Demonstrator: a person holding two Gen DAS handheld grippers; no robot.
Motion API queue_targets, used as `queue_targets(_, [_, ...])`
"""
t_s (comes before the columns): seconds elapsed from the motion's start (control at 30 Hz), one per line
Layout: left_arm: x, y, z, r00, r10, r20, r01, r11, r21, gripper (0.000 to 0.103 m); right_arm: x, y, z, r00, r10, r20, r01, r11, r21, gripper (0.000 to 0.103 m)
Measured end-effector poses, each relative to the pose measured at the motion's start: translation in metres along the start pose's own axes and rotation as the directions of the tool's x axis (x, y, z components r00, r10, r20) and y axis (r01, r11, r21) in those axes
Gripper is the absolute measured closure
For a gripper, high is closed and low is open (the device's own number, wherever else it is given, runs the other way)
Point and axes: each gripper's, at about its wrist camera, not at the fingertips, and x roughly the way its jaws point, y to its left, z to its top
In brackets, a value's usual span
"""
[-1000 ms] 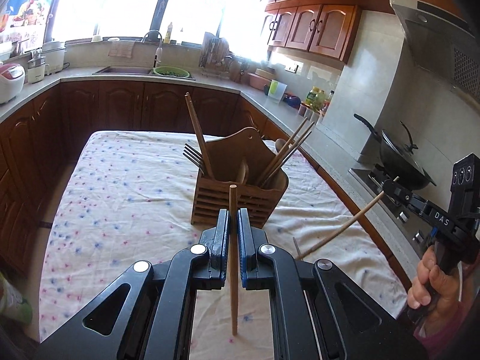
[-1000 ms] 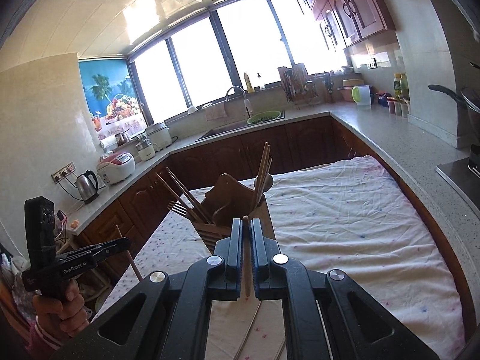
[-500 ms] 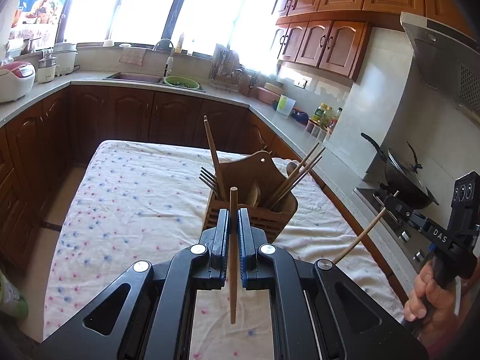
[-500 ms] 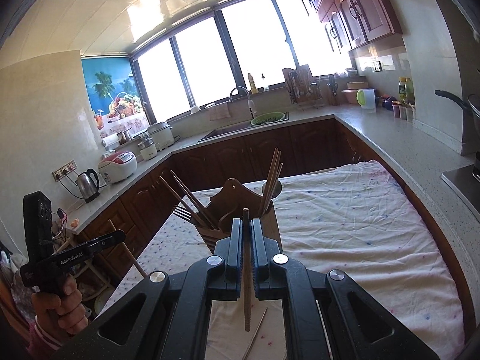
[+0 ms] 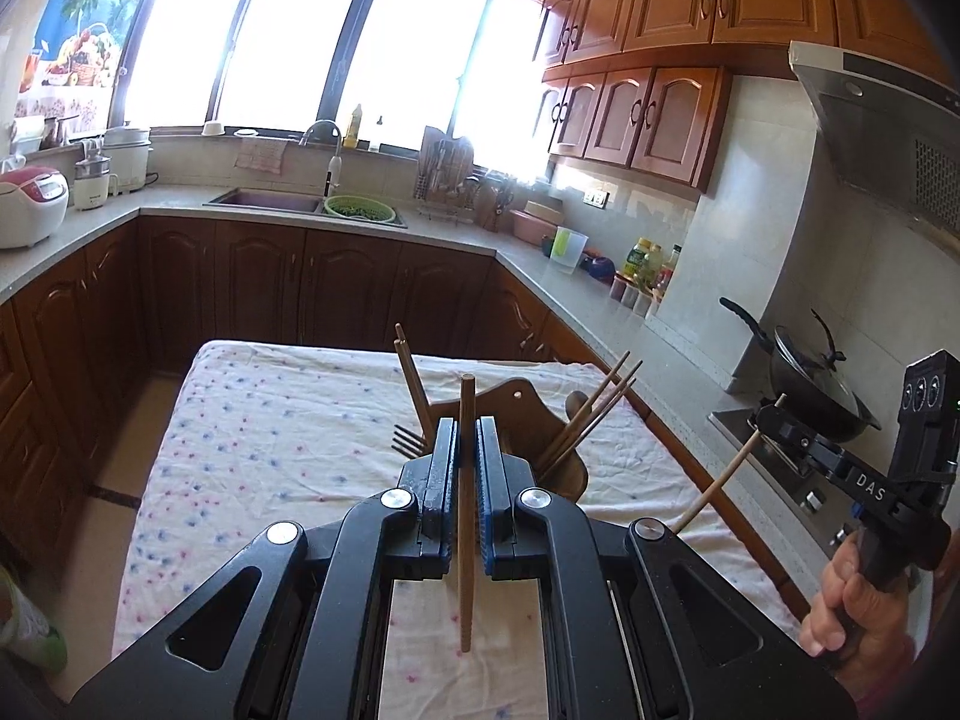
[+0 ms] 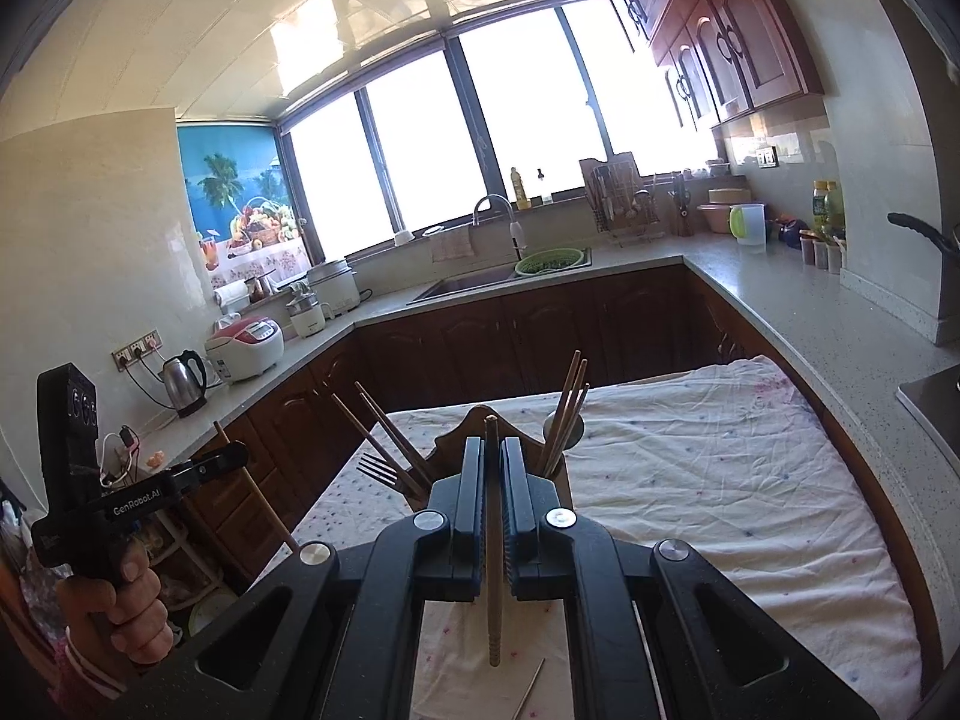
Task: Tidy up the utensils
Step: 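Lift both held chopsticks upright and carry them over the holder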
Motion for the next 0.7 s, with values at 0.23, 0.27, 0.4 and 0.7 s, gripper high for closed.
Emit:
queue_targets(0.23, [0.001,-0.002,0.018,0.999,0.008,0.042,-0.008,1.000,0.009,0.098,0.004,0.001,0.012,1.000,0.008,0.030,-0.008,1.000,-0.004,0.098])
queue_targets(0.27, [0.002,-0.002,0.022,0.999,0.009,0.050,-0.009,1.000,0.011,0.098,0.005,0.001,0.014,0.999,0.008,0.035,-0.008,1.000,-0.004,0.098])
queue_targets(0.4, [0.004,-0.004,0.037,0.996,0.013,0.088,-0.015,1.000,0.019,0.098,0.007,0.002,0.027,0.998,0.009,0.069,-0.008,1.000,-0.005,0.098])
queue_targets(0.7, [0.023,-0.013,0.079,0.979,0.024,0.202,-0.030,0.999,0.023,0.098,0.030,-0.002,0.066,0.988,0.001,0.152,-0.001,1.000,-0.002,0.098])
